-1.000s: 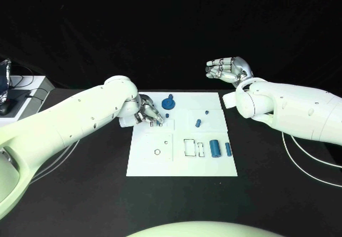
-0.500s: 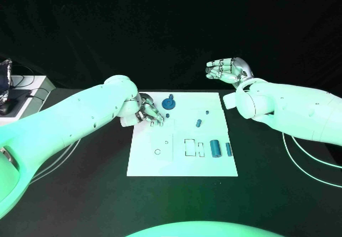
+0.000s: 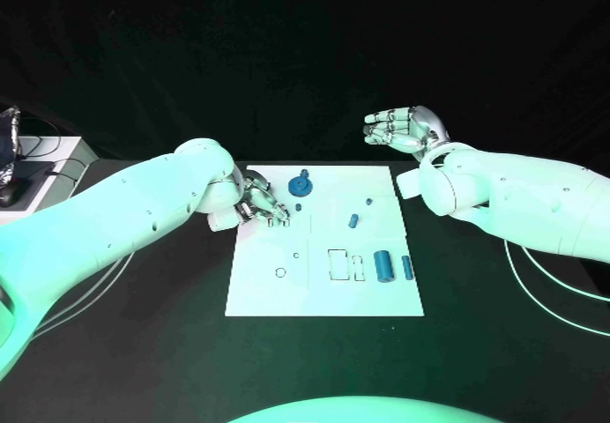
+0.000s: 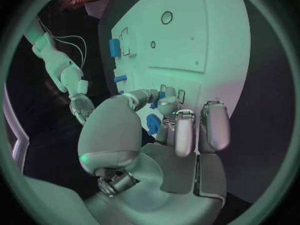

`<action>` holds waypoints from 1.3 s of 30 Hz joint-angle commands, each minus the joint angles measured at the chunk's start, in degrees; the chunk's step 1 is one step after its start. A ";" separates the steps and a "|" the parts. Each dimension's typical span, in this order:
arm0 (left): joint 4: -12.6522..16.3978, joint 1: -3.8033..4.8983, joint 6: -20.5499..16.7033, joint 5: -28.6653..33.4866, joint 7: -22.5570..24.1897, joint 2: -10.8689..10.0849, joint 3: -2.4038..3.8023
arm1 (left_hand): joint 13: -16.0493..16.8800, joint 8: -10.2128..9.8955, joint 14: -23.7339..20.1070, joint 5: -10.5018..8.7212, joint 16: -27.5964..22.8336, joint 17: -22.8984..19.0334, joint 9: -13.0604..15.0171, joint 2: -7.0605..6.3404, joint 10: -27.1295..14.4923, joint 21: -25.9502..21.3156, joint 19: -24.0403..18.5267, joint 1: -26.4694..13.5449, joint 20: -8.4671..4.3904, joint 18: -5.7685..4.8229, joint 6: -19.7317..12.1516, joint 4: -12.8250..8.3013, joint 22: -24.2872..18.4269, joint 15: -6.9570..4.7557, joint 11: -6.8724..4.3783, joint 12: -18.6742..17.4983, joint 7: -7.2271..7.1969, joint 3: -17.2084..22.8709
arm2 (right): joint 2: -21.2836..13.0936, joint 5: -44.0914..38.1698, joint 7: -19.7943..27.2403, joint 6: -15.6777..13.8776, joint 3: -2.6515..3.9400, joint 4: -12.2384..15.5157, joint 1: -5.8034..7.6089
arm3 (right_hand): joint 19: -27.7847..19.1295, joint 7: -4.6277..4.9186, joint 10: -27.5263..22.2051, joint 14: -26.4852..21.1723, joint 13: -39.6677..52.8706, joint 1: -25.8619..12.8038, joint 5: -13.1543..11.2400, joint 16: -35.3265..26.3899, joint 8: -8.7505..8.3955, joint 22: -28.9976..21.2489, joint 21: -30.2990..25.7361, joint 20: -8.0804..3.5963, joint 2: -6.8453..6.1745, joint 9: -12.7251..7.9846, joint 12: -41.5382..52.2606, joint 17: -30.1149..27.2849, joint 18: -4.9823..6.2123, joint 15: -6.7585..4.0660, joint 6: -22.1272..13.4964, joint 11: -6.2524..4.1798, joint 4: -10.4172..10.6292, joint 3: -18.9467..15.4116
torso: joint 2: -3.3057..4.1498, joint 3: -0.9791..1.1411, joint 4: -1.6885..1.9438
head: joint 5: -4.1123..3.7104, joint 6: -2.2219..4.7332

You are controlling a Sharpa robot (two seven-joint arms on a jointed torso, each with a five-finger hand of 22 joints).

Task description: Assemble the parts on the task board

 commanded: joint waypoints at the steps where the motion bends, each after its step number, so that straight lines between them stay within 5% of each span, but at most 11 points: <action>1: 1.13 -0.11 -0.13 6.65 1.24 -1.02 0.07 | 0.00 -0.01 4.59 0.43 -0.01 10.78 0.17 1.19 -0.09 -0.20 -0.16 0.21 0.23 0.92 0.97 -9.18 0.10 0.18 -0.14 0.19 -0.55 9.84 | -0.31 -6.24 -0.48 2.53 0.00 0.99 -0.10 | 0.38 2.52 1.50 1.83 0.02 1.09 -1.80 0.62 0.25 -0.56 -0.17 -0.11 0.09 -0.11 0.18 -0.12 0.03 -0.53 1.42 -0.40 -1.26 0.51 | -0.03 -0.03 0.00 | -0.07 0.07; 5: 2.63 -0.21 0.83 11.69 3.61 -2.99 0.19 | 0.03 -0.10 4.59 0.45 0.00 10.78 0.18 1.19 0.05 -0.20 -0.20 -0.17 0.18 0.94 1.19 -9.34 0.07 0.10 -0.25 0.32 -0.66 10.17 | -0.87 -11.85 -1.23 4.04 0.00 2.38 -0.19 | 4.63 1.67 4.05 4.64 0.02 1.88 -4.35 2.06 0.87 -0.70 0.75 -0.44 -0.15 -0.27 0.82 0.07 0.48 -1.49 3.32 -1.33 -2.43 1.55 | -0.10 -0.10 0.04 | -0.21 0.28; 8: 4.05 -0.39 2.35 15.64 6.89 -5.01 0.31 | 0.05 -0.18 4.61 0.46 0.03 10.83 0.18 1.20 0.14 -0.07 -0.05 -0.45 0.13 0.89 1.32 -9.44 0.29 0.03 -0.31 0.42 -0.71 10.37 | -1.51 -18.01 -2.22 5.75 0.00 3.92 -0.23 | 9.21 0.70 7.11 8.73 0.06 2.51 -6.49 4.26 1.57 -0.82 2.24 -1.77 -0.48 -0.33 1.69 1.30 0.55 -3.01 5.36 -2.55 -3.18 3.43 | -0.23 -0.12 0.14 | -0.30 0.46; 14: 6.01 -0.90 5.09 20.18 11.75 -8.14 0.42 | 0.25 -0.29 4.67 0.45 0.12 11.01 0.17 1.23 0.33 0.04 0.06 -0.81 0.04 0.86 1.52 -9.62 0.47 -0.05 -0.38 0.65 -0.80 10.64 | -2.66 -28.67 -4.62 8.44 0.00 7.37 -0.26 | 14.25 -0.39 11.43 13.67 0.39 3.14 -7.17 7.19 2.32 -0.85 3.97 -3.68 -0.54 -0.20 2.69 3.90 0.55 -5.03 7.27 -4.08 -3.90 4.45 | -0.44 -0.31 0.20 | -0.19 0.89; 23: 9.09 -2.22 8.26 24.78 15.88 -12.37 0.60 | 0.60 -0.48 4.74 0.39 0.22 11.20 0.14 1.30 0.66 0.26 0.30 -1.47 -0.09 0.77 1.87 -9.86 0.84 -0.16 -0.49 1.04 -0.91 10.98 | -3.43 -44.61 -8.75 11.12 0.00 13.04 -0.25 | 25.43 -3.08 20.70 24.18 4.43 4.34 -7.75 15.92 2.49 1.95 10.76 -8.58 0.49 -0.38 6.99 12.12 0.43 -9.58 9.76 -7.86 -5.63 -0.78 | -0.91 -0.78 0.26 | -0.08 1.48; 27: 10.03 -2.69 9.65 26.16 17.75 -13.59 0.61 | 0.83 -0.55 4.78 0.35 0.28 11.32 0.13 1.32 0.81 0.33 0.37 -1.77 -0.12 0.74 2.01 -9.94 0.96 -0.19 -0.53 1.24 -0.95 11.08 | -2.89 -50.81 -10.36 11.67 -0.19 14.83 -0.33 | 29.17 -4.12 21.57 26.48 13.00 4.52 -7.61 26.18 1.24 6.47 17.35 -11.50 0.69 -1.53 13.62 21.20 -0.08 -11.49 11.18 -9.38 -6.27 -3.67 | -1.17 -0.98 0.34 | -0.02 1.78; 31: 10.72 -3.15 10.58 26.88 18.87 -14.45 0.61 | 0.81 -0.61 4.77 0.29 0.27 11.30 0.12 1.30 0.82 0.36 0.39 -2.02 -0.15 0.73 2.12 -10.01 1.01 -0.21 -0.56 1.27 -0.99 11.14 | -1.85 -56.76 -11.91 11.68 -0.59 16.36 -0.55 | 30.09 -4.60 20.22 27.15 21.96 4.62 -7.69 34.88 0.12 10.44 22.40 -12.42 0.60 -2.45 21.41 27.39 0.08 -12.17 11.58 -9.51 -6.64 -4.26 | -1.19 -1.01 0.36 | 0.12 2.11; 32: 10.82 -3.28 10.73 27.01 19.12 -14.63 0.61 | 0.83 -0.63 4.77 0.28 0.27 11.31 0.12 1.29 0.83 0.34 0.36 -2.08 -0.15 0.73 2.15 -10.04 0.98 -0.22 -0.57 1.29 -1.01 11.16 | -1.40 -58.54 -12.43 11.59 -0.73 16.83 -0.63 | 30.43 -4.73 19.82 28.52 28.20 4.52 -7.67 43.54 -0.45 12.24 24.63 -12.74 0.40 -2.83 27.38 34.72 0.07 -12.52 11.44 -9.89 -6.77 -4.35 | -1.28 -1.06 0.42 | 0.11 2.13; 36: 11.03 -3.56 11.09 27.22 19.71 -14.94 0.61 | 0.89 -0.66 4.79 0.28 0.30 11.37 0.12 1.27 0.86 0.34 0.36 -2.17 -0.17 0.73 2.22 -10.12 1.00 -0.23 -0.59 1.34 -1.04 11.21 | -0.31 -61.29 -13.68 10.89 -1.01 17.48 -0.89 | 30.31 -5.29 21.13 30.48 46.75 4.34 -7.66 57.91 -1.81 16.35 29.25 -13.29 0.42 -3.63 45.47 46.84 0.16 -13.00 10.54 -10.40 -6.99 -3.40 | -1.30 -1.04 0.47 | 0.32 2.21; 39: 11.17 -3.66 11.26 27.32 19.94 -15.07 0.61 | 1.01 -0.70 4.81 0.30 0.33 11.42 0.11 1.25 0.92 0.38 0.39 -2.28 -0.18 0.72 2.29 -10.22 1.06 -0.25 -0.62 1.44 -1.07 11.27 | 0.37 -62.25 -14.23 10.11 -1.14 17.51 -1.09 | 30.38 -5.45 22.20 31.37 52.73 4.22 -7.78 62.80 -2.39 17.90 30.90 -13.44 0.39 -3.96 51.34 51.18 0.18 -13.15 9.72 -10.55 -7.08 -2.86 | -1.25 -1.02 0.37 | 0.43 2.20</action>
